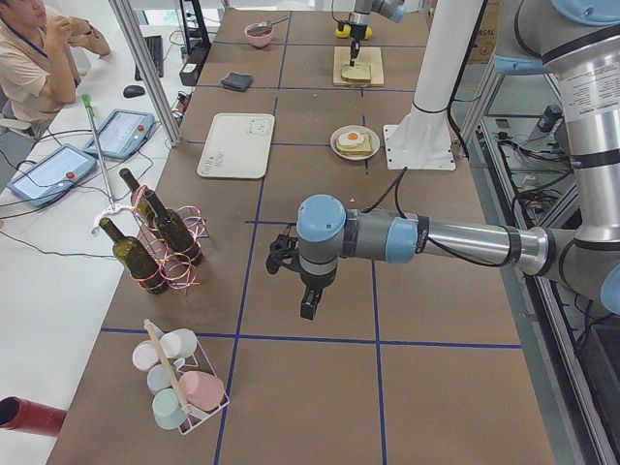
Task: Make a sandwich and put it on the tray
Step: 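Grasp the bread slice on the wooden board with the right gripper and lift, then carry the bread slice with the right gripper and lay it on the egg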
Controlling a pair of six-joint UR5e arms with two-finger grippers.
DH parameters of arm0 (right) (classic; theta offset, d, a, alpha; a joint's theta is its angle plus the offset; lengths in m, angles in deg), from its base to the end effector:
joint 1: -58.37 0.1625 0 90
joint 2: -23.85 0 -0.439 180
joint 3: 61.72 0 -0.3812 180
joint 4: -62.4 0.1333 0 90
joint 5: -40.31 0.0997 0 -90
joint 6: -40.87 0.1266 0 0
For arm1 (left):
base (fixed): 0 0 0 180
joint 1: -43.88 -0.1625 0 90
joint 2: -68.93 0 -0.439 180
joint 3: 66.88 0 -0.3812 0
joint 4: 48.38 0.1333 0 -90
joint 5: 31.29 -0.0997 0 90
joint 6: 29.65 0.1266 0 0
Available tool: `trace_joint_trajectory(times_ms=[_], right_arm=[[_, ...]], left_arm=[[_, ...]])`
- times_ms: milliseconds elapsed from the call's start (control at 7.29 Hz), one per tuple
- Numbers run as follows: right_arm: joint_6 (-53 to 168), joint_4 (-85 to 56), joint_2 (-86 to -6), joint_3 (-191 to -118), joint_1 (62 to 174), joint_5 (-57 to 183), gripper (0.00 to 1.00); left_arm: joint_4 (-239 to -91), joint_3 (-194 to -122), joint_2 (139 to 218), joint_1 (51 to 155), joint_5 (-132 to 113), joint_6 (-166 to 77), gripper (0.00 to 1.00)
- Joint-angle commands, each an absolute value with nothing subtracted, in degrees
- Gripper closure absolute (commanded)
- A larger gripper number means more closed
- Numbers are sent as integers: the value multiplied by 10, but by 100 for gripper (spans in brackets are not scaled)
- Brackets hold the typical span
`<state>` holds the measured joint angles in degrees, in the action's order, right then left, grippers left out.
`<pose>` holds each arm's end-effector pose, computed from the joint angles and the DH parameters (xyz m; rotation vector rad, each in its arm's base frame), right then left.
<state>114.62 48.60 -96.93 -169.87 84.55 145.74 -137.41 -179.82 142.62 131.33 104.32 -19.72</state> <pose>-0.2262 -0.2222 0.5881 0.1741 -1.1138 0.0052 -0.0266 -0.3649 0.6181 0.1449 0.7898 0.2453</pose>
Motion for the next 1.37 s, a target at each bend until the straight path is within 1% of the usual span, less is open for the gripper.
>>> trace_joint_trajectory(times_ms=[0,137,411,548,823,1097,1234], right_arm=[[1151,504,-960,-1757,846,1486,100],[1154,505,-942,-1775,844,1494,100],[1180,484,-834,-1771,819,1487,100],[1200,423,-764,-1770,808,1478,100],[1201,389,-672,-1739,730,1373,100],[1204,289,-567,-1718,700,1336,100],[1206,279,-532,-1696,683,1306,100]], left_arm=[[-1374,-1798,1426,1313,1043,-197,0],[-1374,-1798,1426,1313,1043,-197,0],[-1374,-1797,1425,1314,1043,-197,0],[-1374,-1797,1424,1314,1043,-197,0],[-1374,-1796,1424,1314,1043,-198,0],[-1374,-1794,1423,1314,1042,-198,0],[-1374,-1792,1422,1314,1042,-198,0]])
